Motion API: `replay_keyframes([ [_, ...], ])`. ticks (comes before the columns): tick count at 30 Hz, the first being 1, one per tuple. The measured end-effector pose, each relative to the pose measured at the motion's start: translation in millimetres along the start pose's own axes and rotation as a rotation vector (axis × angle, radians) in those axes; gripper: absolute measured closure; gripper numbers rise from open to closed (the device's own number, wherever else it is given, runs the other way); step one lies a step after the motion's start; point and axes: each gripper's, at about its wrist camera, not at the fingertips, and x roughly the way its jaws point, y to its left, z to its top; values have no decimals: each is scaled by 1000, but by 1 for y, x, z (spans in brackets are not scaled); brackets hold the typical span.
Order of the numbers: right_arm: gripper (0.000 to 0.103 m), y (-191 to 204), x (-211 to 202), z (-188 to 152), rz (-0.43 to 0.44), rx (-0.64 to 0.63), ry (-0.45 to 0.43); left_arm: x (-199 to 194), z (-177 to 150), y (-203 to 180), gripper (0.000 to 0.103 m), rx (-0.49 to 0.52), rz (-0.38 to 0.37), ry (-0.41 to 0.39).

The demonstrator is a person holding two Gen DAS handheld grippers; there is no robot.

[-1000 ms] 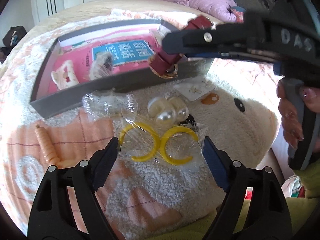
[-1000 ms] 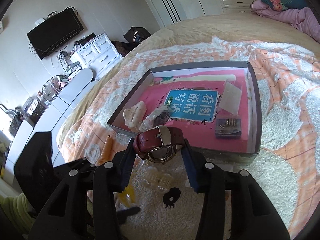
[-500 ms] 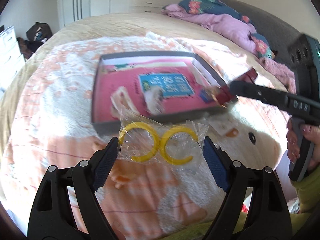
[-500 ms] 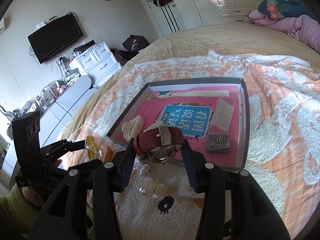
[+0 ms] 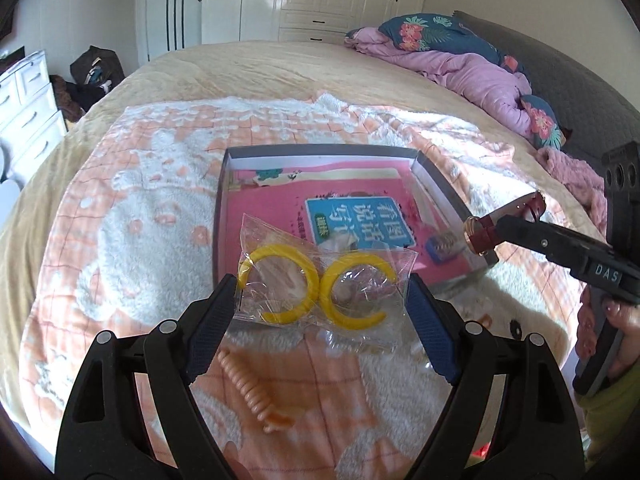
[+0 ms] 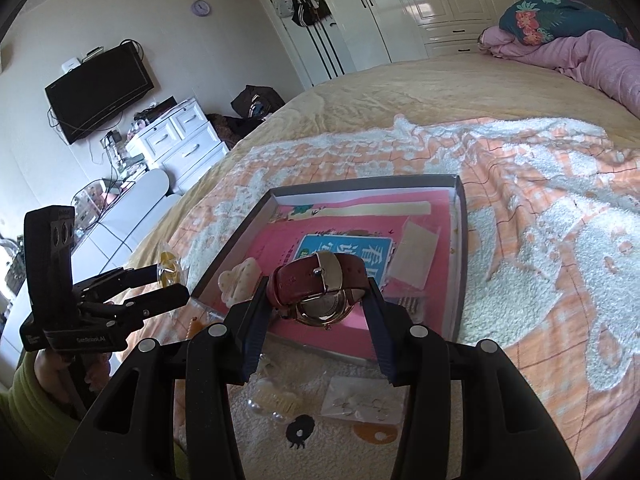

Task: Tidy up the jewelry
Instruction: 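Grasp red leather watch with right tool while left grasps yellow bangle bag, then lower the watch into the grey box with right tool while left drops bangle bag in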

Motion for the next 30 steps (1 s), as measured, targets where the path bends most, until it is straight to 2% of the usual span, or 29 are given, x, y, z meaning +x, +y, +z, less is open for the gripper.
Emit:
replay_keyframes([
  [14, 59, -28, 0, 12, -33, 41, -22, 32, 25, -26, 27, 47, -38, 27],
  [30, 59, -54, 16, 23, -83, 63, -25, 74, 29, -58, 27, 111, -73, 88],
])
